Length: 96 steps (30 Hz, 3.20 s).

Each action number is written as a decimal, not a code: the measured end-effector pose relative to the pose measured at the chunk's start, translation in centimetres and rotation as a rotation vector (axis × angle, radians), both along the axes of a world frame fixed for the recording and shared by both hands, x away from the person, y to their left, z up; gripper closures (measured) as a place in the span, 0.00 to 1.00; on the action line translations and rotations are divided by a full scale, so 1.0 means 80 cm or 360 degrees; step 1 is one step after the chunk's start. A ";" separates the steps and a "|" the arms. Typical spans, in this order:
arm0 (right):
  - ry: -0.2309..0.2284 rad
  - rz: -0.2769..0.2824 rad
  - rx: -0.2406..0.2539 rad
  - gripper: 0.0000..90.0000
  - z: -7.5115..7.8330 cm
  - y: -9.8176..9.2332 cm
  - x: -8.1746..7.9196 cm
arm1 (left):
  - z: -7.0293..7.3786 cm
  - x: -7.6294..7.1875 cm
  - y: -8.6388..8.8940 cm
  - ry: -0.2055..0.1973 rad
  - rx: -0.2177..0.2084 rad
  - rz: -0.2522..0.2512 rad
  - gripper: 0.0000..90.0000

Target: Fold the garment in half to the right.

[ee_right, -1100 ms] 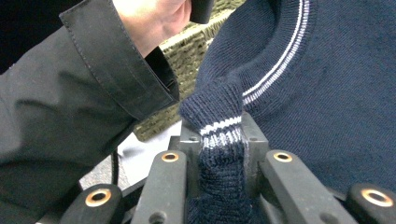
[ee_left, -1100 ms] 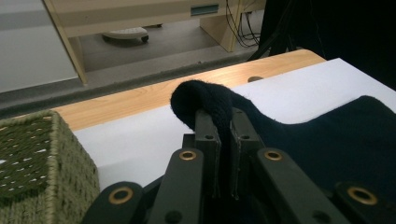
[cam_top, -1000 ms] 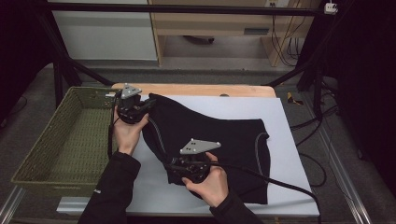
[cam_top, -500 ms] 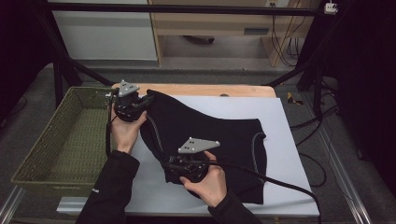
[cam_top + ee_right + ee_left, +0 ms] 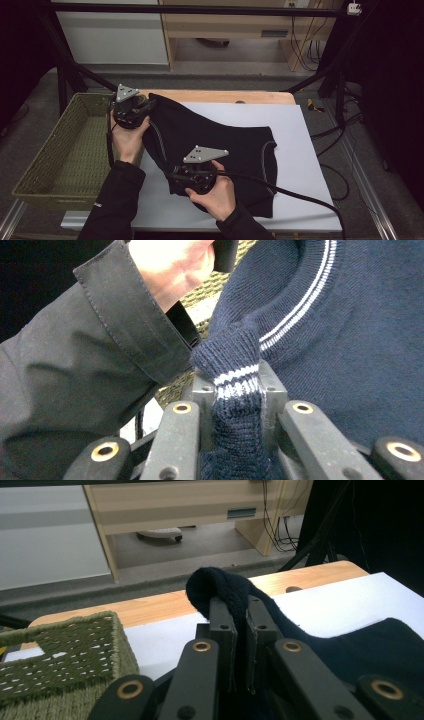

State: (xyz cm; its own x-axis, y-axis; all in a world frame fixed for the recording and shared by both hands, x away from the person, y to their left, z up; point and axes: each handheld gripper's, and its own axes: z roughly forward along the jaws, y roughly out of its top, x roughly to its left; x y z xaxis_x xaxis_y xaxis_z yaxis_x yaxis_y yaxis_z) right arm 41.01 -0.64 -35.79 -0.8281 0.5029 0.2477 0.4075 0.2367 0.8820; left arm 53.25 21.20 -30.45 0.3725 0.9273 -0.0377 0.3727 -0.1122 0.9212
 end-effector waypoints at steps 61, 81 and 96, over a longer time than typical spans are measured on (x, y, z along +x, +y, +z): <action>-0.0051 -0.0171 0.0214 0.84 0.000 -0.029 -0.012 | 0.023 0.014 -0.042 -0.0026 0.0077 0.0072 0.94; -0.0079 -0.0391 0.0228 0.84 -0.036 -0.089 -0.022 | -0.006 0.036 -0.112 0.0042 0.0107 -0.0031 0.94; -0.0056 -0.0540 0.0202 0.82 -0.066 -0.129 -0.027 | -0.040 0.053 -0.166 0.0119 0.0144 -0.0078 0.94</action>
